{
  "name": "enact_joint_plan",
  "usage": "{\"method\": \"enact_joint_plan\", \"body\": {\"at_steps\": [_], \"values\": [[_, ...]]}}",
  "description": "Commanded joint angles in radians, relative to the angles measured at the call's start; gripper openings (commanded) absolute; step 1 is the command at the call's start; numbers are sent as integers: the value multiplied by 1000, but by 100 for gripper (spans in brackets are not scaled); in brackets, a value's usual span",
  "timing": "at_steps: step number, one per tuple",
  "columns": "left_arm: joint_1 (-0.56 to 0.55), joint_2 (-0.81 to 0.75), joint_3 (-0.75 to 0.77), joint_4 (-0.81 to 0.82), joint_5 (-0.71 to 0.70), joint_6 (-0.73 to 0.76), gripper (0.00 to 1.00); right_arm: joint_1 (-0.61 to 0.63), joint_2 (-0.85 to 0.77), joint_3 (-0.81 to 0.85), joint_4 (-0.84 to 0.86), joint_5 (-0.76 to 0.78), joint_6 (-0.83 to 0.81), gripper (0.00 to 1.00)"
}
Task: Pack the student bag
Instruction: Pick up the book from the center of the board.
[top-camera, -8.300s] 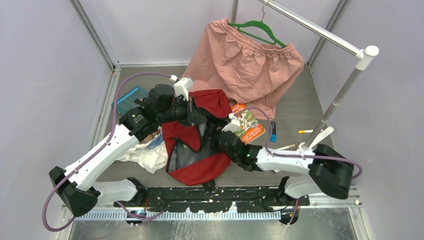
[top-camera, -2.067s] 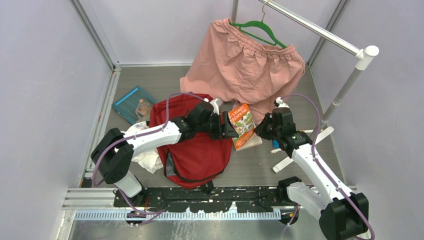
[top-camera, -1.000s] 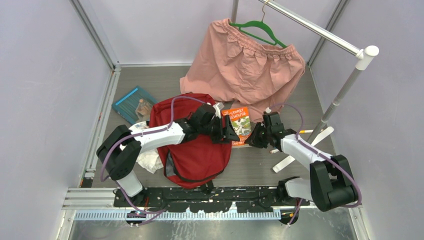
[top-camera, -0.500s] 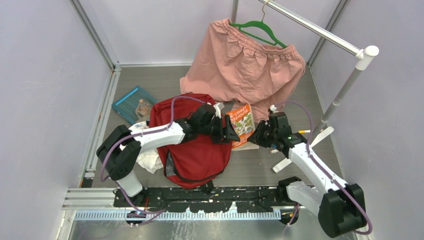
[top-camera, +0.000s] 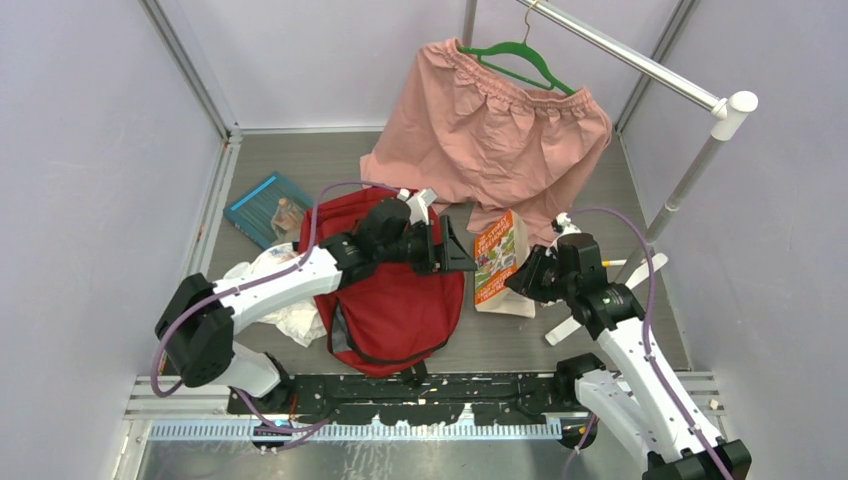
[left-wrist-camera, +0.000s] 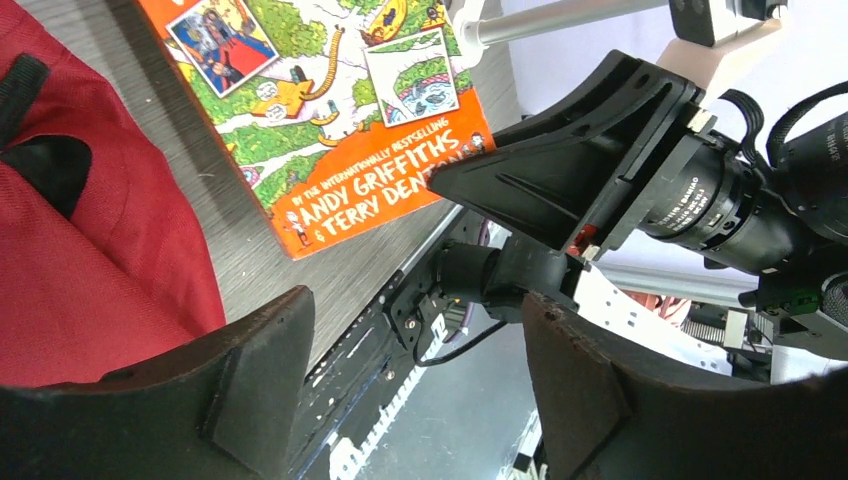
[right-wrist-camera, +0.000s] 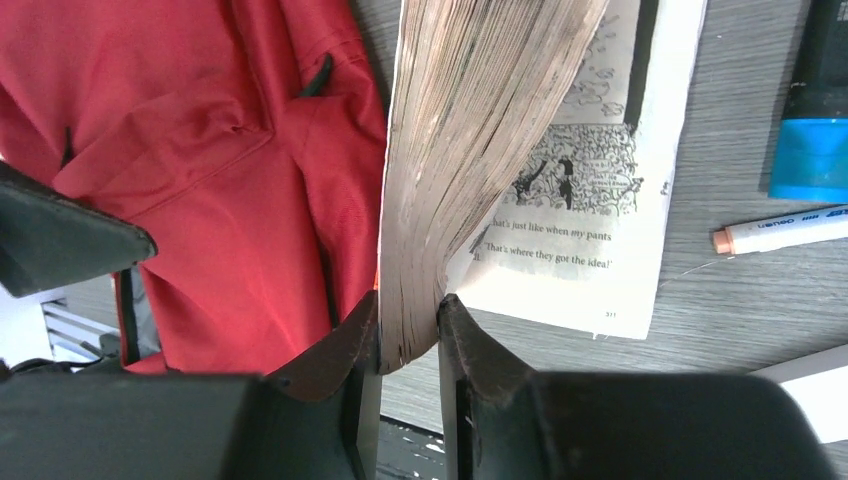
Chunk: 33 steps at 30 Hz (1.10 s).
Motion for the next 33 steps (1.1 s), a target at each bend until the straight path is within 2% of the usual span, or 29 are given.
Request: {"method": "enact_joint_plan", "body": {"at_steps": [1, 12, 26, 33], "values": [[27, -64, -38, -6, -6, 26, 78, 2, -54, 104, 83, -45, 0, 1], [69, -116, -95, 3, 10, 18, 89, 3, -19, 97, 231, -158, 67, 1], [96, -94, -177, 233, 96, -97, 89, 3, -19, 86, 266, -191, 96, 1], [98, -100, -180, 233, 93, -94, 89, 2, 3, 68, 305, -219, 115, 1]]}}
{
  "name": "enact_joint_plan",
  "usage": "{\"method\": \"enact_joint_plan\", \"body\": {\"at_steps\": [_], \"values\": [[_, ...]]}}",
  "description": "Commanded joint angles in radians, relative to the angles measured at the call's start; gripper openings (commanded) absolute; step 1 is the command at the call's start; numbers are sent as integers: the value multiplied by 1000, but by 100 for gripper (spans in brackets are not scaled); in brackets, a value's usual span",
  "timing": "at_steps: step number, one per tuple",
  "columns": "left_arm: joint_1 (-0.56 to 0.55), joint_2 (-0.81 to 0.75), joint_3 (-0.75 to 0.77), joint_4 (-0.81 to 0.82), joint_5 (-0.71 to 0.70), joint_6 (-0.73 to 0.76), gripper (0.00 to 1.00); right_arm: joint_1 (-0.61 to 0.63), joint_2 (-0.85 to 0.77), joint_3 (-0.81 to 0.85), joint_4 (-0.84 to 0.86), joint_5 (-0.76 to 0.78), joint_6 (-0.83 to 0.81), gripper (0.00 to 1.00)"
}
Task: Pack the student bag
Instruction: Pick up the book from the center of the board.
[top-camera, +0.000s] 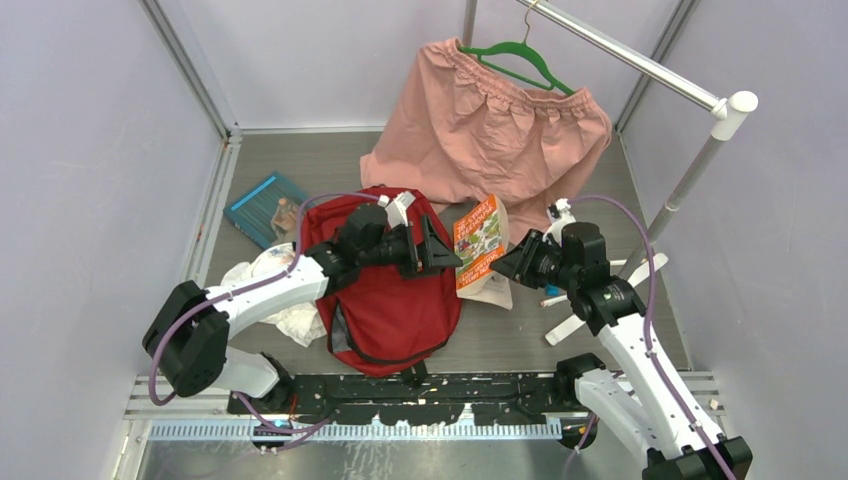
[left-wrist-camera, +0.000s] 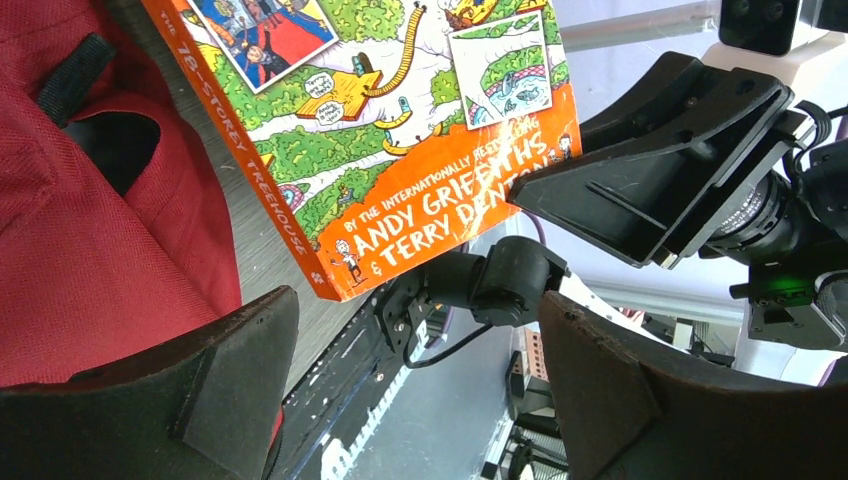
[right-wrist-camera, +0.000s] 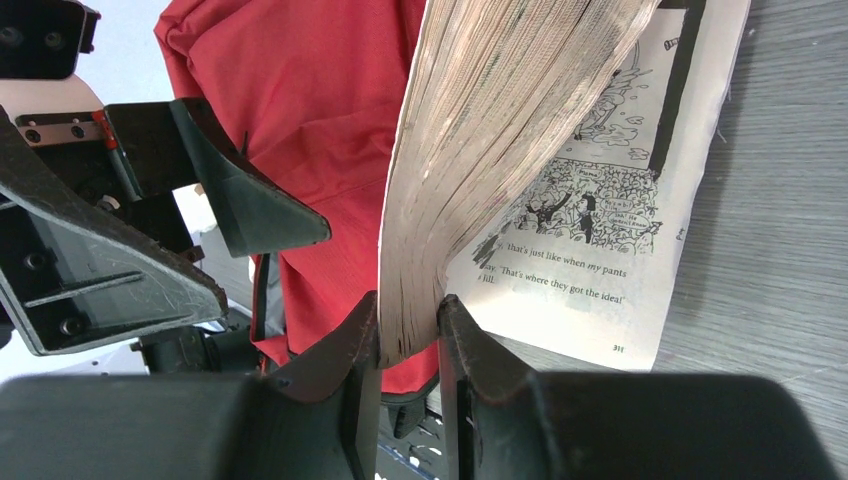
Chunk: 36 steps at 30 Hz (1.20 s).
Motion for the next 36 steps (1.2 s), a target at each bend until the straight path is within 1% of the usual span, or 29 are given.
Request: {"method": "enact_joint_plan", "body": {"at_steps": [1, 8, 13, 21, 28, 36], "values": [[6, -14, -4, 76, 23, -12, 89, 3, 3, 14, 169, -59, 27, 1], [13, -15, 4, 69, 23, -6, 89, 2, 42, -10, 225, -100, 55, 1], [13, -13, 6, 71, 23, -6, 90, 2, 61, -25, 236, -126, 61, 1], [21, -9, 13, 71, 24, -7, 89, 2, 77, -13, 194, -110, 27, 1], [26, -10, 20, 26, 16, 15, 89, 3, 65, -13, 193, -111, 25, 1], [48, -26, 6, 29, 19, 5, 89, 3, 19, 49, 157, -115, 25, 1]]}}
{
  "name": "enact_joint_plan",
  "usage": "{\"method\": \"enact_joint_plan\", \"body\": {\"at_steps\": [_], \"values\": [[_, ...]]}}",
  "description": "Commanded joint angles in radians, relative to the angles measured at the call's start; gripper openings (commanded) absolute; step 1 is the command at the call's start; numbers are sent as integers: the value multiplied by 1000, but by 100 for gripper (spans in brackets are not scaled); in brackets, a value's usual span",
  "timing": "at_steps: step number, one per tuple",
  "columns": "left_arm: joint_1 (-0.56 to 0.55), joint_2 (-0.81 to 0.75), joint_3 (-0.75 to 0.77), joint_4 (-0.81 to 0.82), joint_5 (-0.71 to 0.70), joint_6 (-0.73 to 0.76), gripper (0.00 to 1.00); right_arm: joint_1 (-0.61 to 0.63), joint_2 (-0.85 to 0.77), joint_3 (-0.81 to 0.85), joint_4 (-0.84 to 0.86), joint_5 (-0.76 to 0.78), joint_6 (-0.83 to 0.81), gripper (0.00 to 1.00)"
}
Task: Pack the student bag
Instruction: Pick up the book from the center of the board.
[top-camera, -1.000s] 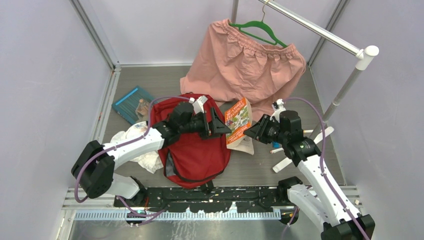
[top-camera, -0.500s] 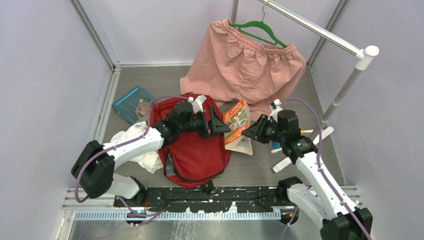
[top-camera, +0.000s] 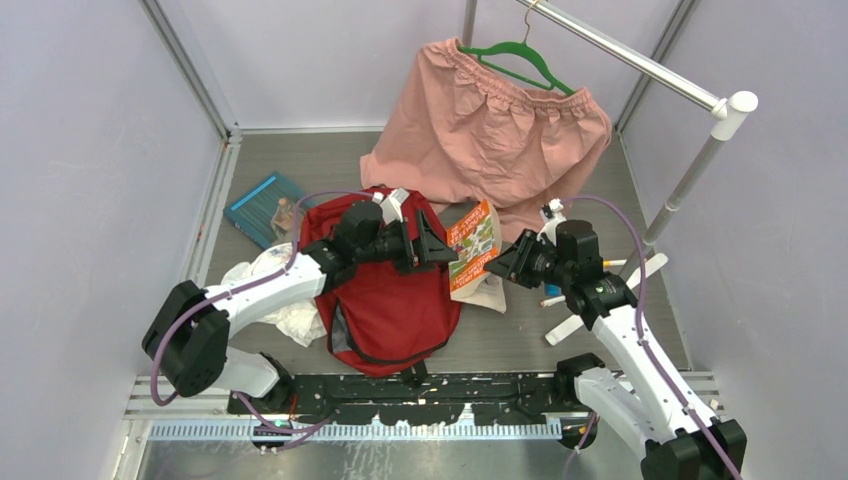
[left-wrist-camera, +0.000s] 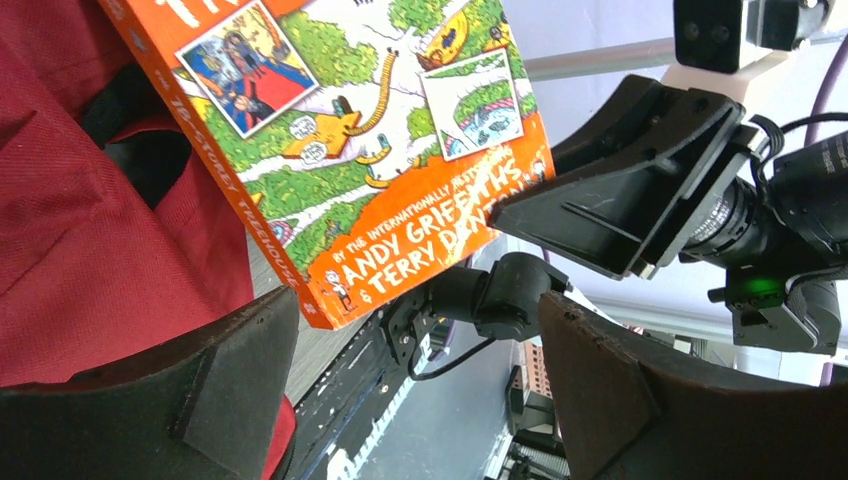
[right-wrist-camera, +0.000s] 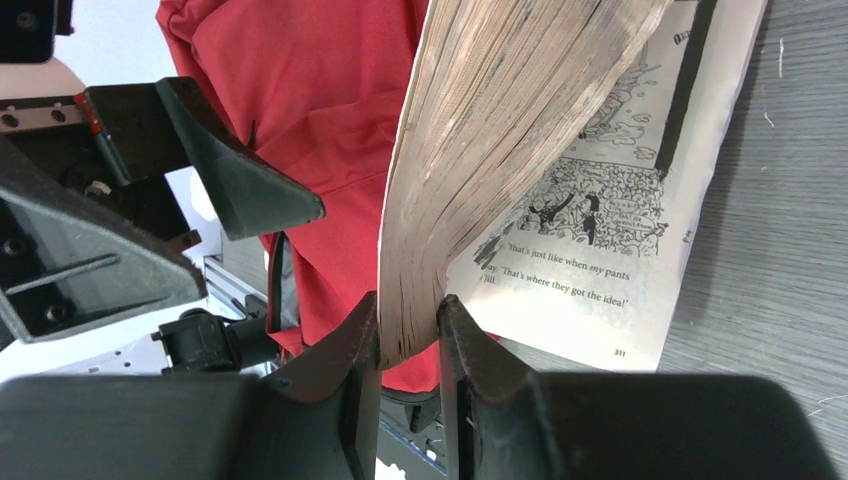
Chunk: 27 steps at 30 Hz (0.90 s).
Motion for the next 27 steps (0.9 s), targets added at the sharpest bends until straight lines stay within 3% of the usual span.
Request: {"method": "enact_joint_plan", "body": {"at_steps": [1, 17, 27], "values": [[15, -29, 8, 22, 14, 4, 89, 3, -60, 100, 68, -47, -18, 1], [21, -36, -28, 56, 22, -15, 88, 3, -107, 110, 175, -133, 65, 1], [41, -11, -98, 258, 27, -128, 89, 4, -120, 93, 332, -188, 170, 1]]}}
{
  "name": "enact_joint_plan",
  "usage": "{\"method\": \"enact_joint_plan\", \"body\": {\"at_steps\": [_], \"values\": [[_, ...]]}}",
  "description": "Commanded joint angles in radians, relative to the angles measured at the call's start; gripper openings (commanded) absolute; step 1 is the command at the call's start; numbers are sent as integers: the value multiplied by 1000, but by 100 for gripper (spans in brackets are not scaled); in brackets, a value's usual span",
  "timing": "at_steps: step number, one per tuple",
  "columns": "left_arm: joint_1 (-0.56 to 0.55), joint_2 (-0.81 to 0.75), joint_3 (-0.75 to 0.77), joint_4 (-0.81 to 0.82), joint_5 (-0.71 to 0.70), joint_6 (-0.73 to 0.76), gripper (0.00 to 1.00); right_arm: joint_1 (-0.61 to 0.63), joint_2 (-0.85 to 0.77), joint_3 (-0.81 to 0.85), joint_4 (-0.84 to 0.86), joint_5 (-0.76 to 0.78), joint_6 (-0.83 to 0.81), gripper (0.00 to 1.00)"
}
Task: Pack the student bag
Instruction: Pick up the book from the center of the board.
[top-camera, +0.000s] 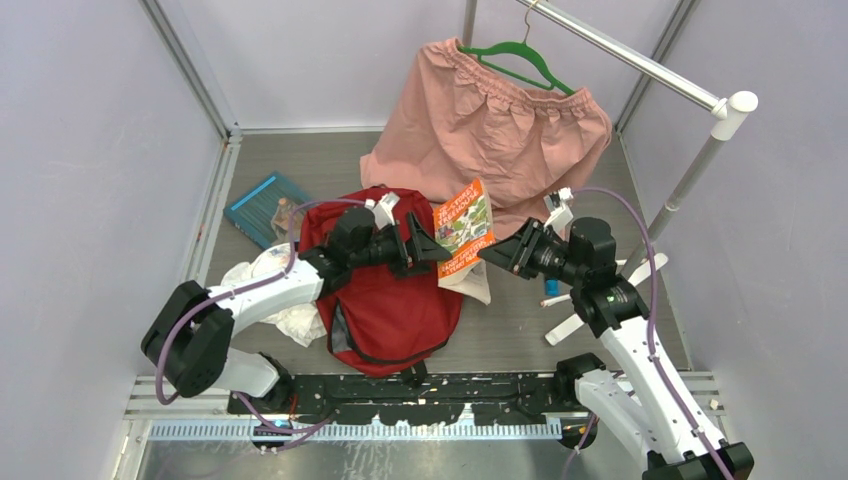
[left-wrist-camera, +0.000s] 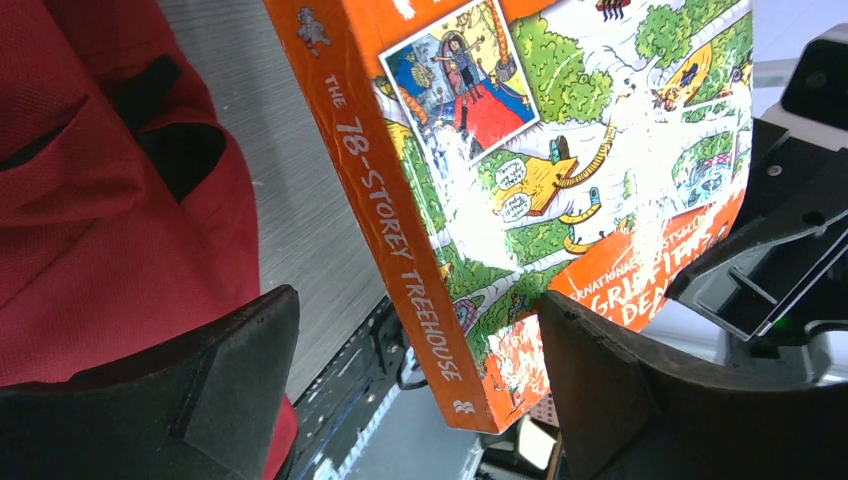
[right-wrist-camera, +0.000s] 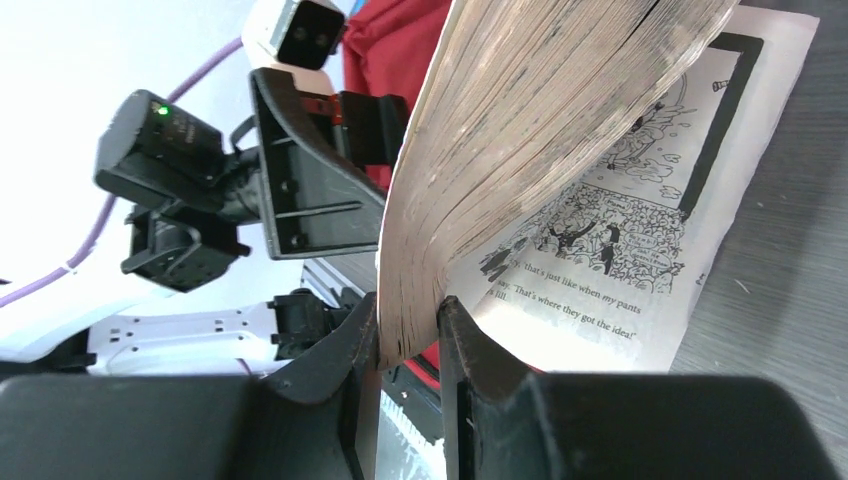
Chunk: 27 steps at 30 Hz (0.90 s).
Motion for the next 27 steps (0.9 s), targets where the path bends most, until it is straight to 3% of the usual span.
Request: {"method": "enact_joint_plan", "body": {"at_steps": [1, 17, 27], "values": [[8, -2, -21, 192, 17, -74, 89, 2, -28, 35, 267, -71, 88, 1], [14, 144, -76, 599, 25, -290, 88, 74, 52, -11, 484, -48, 205, 1], [15, 156, -76, 641, 28, -313, 87, 181, 125, 4, 462, 5, 157, 1]]}}
